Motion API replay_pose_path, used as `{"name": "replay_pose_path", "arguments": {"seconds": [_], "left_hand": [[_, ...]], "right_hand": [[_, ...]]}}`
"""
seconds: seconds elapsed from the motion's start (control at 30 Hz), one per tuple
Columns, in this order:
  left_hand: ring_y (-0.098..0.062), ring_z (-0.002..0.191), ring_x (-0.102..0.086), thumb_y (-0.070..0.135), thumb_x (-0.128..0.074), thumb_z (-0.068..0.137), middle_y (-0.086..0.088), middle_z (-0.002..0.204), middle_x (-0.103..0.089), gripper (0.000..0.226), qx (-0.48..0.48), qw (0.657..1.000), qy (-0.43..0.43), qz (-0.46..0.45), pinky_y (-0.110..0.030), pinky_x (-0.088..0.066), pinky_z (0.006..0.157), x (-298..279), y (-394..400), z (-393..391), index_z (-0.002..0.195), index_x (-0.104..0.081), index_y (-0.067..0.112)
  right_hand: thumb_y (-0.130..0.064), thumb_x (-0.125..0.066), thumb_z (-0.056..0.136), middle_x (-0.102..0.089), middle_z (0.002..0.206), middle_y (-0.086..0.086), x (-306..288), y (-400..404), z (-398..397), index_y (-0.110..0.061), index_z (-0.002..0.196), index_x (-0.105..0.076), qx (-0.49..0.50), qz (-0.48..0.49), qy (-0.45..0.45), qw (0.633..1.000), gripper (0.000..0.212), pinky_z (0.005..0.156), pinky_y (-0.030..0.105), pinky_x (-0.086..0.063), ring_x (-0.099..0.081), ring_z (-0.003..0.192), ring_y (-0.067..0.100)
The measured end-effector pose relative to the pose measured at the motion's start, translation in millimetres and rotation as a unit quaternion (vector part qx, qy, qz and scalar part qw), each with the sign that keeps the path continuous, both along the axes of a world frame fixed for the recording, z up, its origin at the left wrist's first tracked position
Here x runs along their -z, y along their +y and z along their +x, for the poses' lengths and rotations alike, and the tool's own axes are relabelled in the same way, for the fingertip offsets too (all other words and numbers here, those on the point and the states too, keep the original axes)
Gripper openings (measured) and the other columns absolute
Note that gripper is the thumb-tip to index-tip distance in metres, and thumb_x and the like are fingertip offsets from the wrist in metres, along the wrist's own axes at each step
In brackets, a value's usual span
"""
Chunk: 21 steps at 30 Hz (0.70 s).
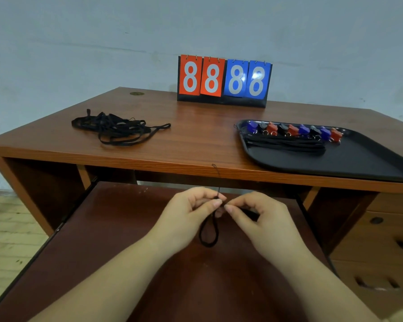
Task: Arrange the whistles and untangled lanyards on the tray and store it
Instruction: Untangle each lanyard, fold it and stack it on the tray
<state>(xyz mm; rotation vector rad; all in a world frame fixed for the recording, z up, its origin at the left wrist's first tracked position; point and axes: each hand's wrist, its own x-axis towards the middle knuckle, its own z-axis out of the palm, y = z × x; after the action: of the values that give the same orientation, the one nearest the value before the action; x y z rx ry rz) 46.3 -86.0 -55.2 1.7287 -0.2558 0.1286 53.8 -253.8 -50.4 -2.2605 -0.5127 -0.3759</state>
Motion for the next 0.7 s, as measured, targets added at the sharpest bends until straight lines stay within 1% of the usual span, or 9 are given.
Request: {"name": "replay_pose_path", "arguments": {"seconds": [0.1,0.17,0.27,0.33,0.43,0.47,0.57,0.7], "left_hand": [[-0.004,0.072,-0.067,0.009,-0.057,0.089,0.004,0.067,-0.071,0.014,0.004,1.0,0.013,0.0,-0.009,-0.047,0.072,-0.9,-0.5,-0.7,0.095,-0.068,0.016],[0.0,0.07,-0.066,0.011,-0.058,0.089,0.006,0.065,-0.069,0.015,-0.006,1.0,0.013,0.011,-0.007,-0.046,0.071,-1.1,0.5,-0.3,0.093,-0.069,0.021],[0.001,0.07,-0.065,0.014,-0.058,0.09,0.006,0.067,-0.069,0.017,-0.043,0.998,0.001,0.035,-0.005,-0.045,0.072,-2.5,8.1,3.5,0.09,-0.068,0.028],[0.001,0.07,-0.065,0.014,-0.057,0.09,0.004,0.07,-0.069,0.019,-0.08,0.996,-0.01,0.047,-0.004,-0.045,0.072,-4.3,18.3,8.3,0.088,-0.067,0.03],[0.004,0.068,-0.063,0.012,-0.055,0.092,0.004,0.074,-0.069,0.019,-0.124,0.991,-0.018,0.041,-0.001,-0.043,0.068,-8.5,34.3,13.9,0.09,-0.067,0.027],[0.005,0.067,-0.063,0.012,-0.055,0.092,0.005,0.075,-0.068,0.017,-0.135,0.99,-0.019,0.04,0.0,-0.042,0.067,-9.1,38.6,15.6,0.092,-0.067,0.025],[0.007,0.067,-0.062,0.013,-0.053,0.093,0.006,0.073,-0.067,0.016,-0.162,0.985,-0.027,0.047,0.001,-0.041,0.066,-8.0,47.4,20.2,0.1,-0.067,0.018],[0.008,0.067,-0.062,0.014,-0.053,0.094,0.007,0.073,-0.066,0.017,-0.174,0.983,-0.03,0.044,0.001,-0.041,0.066,-6.1,52.0,22.5,0.102,-0.067,0.017]], "right_hand": [[-0.031,-0.065,0.083,-0.066,0.083,-0.015,-0.3,0.8,-1.2,-0.033,0.085,-0.071,-0.002,-0.003,-0.007,1.0,0.007,0.076,0.011,-0.045,-0.059,0.086,-0.002],[-0.031,-0.066,0.083,-0.066,0.084,-0.016,-0.5,0.0,-0.7,-0.034,0.087,-0.071,-0.005,0.002,0.01,1.0,0.007,0.076,0.011,-0.046,-0.059,0.087,-0.003],[-0.032,-0.067,0.083,-0.066,0.085,-0.021,-4.3,-4.8,2.1,-0.044,0.083,-0.067,-0.013,0.003,0.057,0.998,0.012,0.076,0.008,-0.044,-0.059,0.088,-0.006],[-0.033,-0.067,0.083,-0.065,0.084,-0.023,-6.8,-11.7,5.8,-0.048,0.077,-0.063,-0.007,0.005,0.085,0.996,0.017,0.077,0.009,-0.042,-0.059,0.087,-0.005],[-0.03,-0.069,0.082,-0.069,0.079,-0.018,-7.9,-24.7,13.6,-0.043,0.075,-0.066,0.015,0.03,0.107,0.994,0.015,0.079,0.019,-0.047,-0.062,0.083,-0.001],[-0.029,-0.069,0.082,-0.07,0.076,-0.015,-8.5,-28.7,15.7,-0.041,0.075,-0.068,0.02,0.041,0.108,0.993,0.014,0.077,0.018,-0.047,-0.064,0.08,0.0],[-0.024,-0.07,0.082,-0.07,0.071,-0.011,-10.1,-40.7,20.6,-0.036,0.074,-0.069,0.033,0.067,0.108,0.991,0.014,0.069,0.009,-0.045,-0.064,0.075,-0.001],[-0.024,-0.07,0.081,-0.07,0.074,-0.012,-10.2,-52.6,25.4,-0.031,0.077,-0.072,0.068,0.088,0.102,0.988,0.008,0.07,0.012,-0.041,-0.062,0.077,-0.004]]}}
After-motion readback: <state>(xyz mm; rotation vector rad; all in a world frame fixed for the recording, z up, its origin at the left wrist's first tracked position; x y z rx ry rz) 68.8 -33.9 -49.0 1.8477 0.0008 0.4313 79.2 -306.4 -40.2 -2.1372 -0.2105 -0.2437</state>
